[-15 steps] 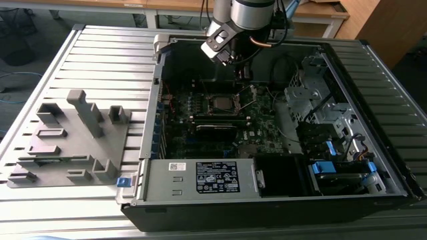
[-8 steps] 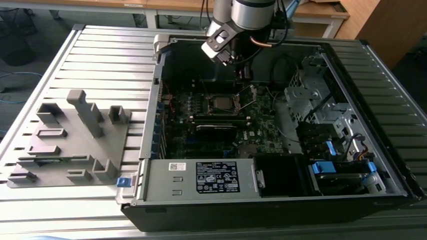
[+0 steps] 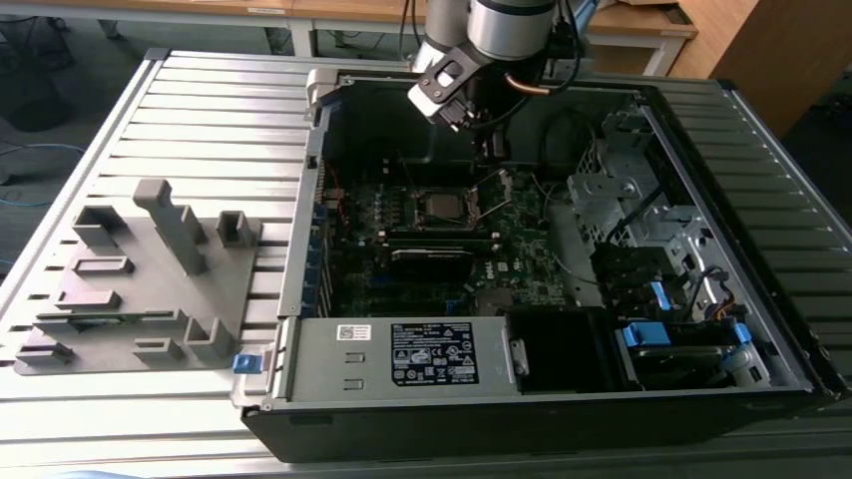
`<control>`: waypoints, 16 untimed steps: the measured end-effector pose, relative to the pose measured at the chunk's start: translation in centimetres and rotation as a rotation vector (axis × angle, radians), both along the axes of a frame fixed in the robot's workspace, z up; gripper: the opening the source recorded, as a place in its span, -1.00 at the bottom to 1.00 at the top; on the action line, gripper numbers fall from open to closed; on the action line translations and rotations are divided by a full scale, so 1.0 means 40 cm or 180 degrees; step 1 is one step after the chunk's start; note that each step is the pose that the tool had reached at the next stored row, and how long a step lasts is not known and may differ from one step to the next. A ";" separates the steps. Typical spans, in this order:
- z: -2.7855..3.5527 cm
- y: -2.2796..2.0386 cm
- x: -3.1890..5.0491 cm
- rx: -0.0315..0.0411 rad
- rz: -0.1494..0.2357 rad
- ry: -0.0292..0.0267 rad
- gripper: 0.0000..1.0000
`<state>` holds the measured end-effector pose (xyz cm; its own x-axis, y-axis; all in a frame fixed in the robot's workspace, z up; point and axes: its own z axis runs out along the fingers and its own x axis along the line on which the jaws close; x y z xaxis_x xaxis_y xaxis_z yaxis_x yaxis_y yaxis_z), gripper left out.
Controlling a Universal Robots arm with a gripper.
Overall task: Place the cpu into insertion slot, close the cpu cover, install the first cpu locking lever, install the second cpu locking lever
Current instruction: 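Close the cpu cover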
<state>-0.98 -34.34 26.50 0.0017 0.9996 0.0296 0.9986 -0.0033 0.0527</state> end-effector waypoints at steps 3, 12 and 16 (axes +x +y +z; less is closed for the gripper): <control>0.000 0.000 0.013 0.0000 0.0000 0.0000 -0.79; -0.001 0.000 0.067 -0.0001 0.0000 0.0000 -0.79; -0.002 0.000 0.091 0.0000 0.0000 0.0000 -0.79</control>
